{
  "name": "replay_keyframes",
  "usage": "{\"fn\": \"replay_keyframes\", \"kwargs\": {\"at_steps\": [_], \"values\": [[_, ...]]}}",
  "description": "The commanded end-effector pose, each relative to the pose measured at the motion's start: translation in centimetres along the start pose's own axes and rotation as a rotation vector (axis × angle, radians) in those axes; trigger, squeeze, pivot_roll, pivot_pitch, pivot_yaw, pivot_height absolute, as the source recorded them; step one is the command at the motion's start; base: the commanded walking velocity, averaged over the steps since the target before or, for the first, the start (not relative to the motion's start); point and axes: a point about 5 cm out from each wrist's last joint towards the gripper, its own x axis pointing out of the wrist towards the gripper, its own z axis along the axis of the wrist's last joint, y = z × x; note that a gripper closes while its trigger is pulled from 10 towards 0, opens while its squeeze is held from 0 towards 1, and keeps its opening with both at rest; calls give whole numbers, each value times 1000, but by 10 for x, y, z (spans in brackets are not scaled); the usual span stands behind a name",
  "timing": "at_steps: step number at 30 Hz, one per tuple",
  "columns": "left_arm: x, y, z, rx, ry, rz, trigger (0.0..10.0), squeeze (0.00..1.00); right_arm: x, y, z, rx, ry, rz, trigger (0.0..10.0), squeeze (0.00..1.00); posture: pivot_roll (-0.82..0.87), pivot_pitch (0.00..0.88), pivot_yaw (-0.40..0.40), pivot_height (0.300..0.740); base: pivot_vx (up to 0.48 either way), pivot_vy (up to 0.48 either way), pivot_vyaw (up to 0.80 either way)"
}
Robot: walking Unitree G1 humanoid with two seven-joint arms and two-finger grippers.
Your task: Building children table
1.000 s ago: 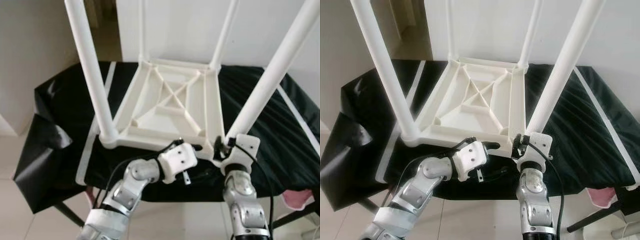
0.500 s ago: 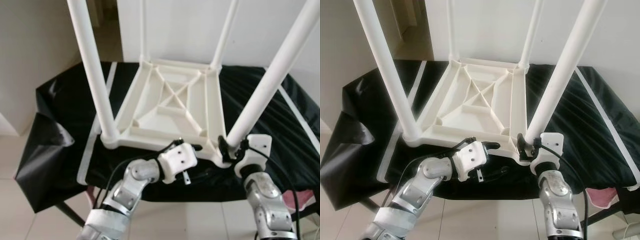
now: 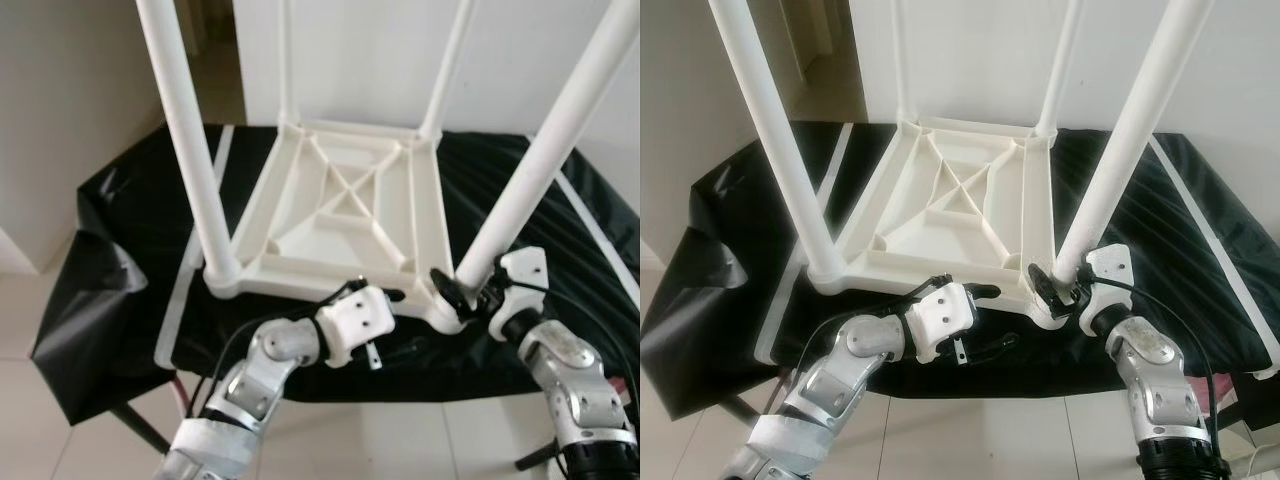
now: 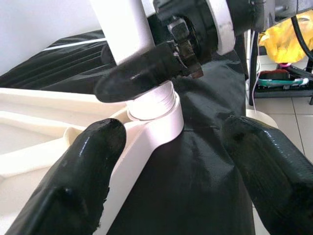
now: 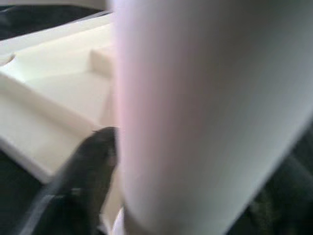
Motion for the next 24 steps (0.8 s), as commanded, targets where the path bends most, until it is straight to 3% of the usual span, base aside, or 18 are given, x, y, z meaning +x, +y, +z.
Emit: {"fn": "replay_keyframes", "kwargs": {"at_steps": [1, 13, 14, 16, 17, 22, 24], "values": [[-2, 3, 1, 7, 0, 57, 10000, 0, -3, 1, -9, 1, 34, 30, 0, 0, -44, 0, -49, 740, 0, 0, 0], [-3, 1, 0, 7, 4, 61, 10000, 0, -10, 4, -21, 58, 68, 45, 0, 0, -44, 0, -50, 740, 0, 0, 0], [-3, 2, 0, 8, 5, 61, 10000, 0, -10, 5, -23, 52, 82, 37, 3569, 0, -46, 0, -48, 740, 0, 0, 0], [-3, 2, 0, 8, 5, 61, 10000, 0, -10, 5, -23, 52, 82, 37, 3569, 0, -46, 0, -48, 740, 0, 0, 0], [-3, 2, -1, 10, 8, 61, 10000, 0, -10, 6, -26, 37, 107, 29, 10000, 0, -48, 0, -45, 740, 0, 0, 0], [-3, 2, -2, 13, 15, 58, 10000, 0, -9, 8, -34, 29, 168, -73, 10000, 0, -51, 0, -44, 740, 0, 0, 0], [-3, 2, -5, 21, 33, 69, 10000, 0, -6, 15, -36, 85, 170, -184, 10000, 0, -55, 0, -43, 740, 0, 0, 0]]}}
